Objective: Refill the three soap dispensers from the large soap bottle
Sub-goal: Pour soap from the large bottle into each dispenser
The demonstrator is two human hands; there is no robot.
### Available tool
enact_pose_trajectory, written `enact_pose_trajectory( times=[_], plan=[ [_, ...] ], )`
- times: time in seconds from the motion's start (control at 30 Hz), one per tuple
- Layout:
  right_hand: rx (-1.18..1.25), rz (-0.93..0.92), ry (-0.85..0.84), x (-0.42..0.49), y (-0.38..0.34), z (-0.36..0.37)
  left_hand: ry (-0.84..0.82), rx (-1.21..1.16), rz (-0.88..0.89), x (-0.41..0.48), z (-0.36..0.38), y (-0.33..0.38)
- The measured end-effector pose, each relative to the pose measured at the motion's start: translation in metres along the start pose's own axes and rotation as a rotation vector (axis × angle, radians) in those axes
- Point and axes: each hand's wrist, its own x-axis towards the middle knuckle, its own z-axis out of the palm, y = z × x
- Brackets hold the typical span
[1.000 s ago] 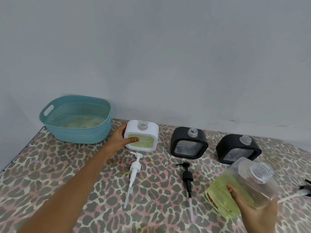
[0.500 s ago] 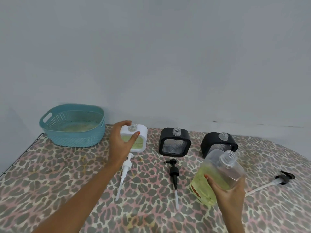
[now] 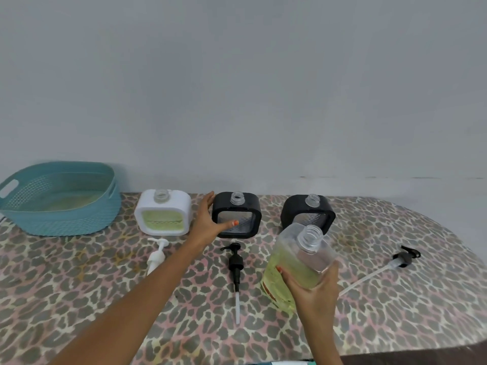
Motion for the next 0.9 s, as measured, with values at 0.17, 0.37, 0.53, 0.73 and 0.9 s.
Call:
enact_pose_trajectory(
  times=[0.17,0.37,0.53,0.73,0.9],
  plan=[
    [-0.002,0.018,-0.001,0.000,0.002,0.001,-0.008,0.001,-0.042,0.005,0.001,0.001],
    [0.002,0.000,0.021,0.000,0.003,0.001,0.007,0.009,0.002,0.000,0.005,0.010],
    [-0.016,0.002,0.015,0.003,0.003,0.000,0.049,-0.061,0.080,-0.011,-0.001,0.031],
    [0.011,0.019,-0.018,0.000,0.002,0.000,0.055,-0.099,0.182,-0.043,-0.028,0.064],
    [-0.040,-0.066,-0.004,0.002,-0.006,-0.002,0.013,-0.061,0.228,-0.075,-0.057,0.070]
  ],
)
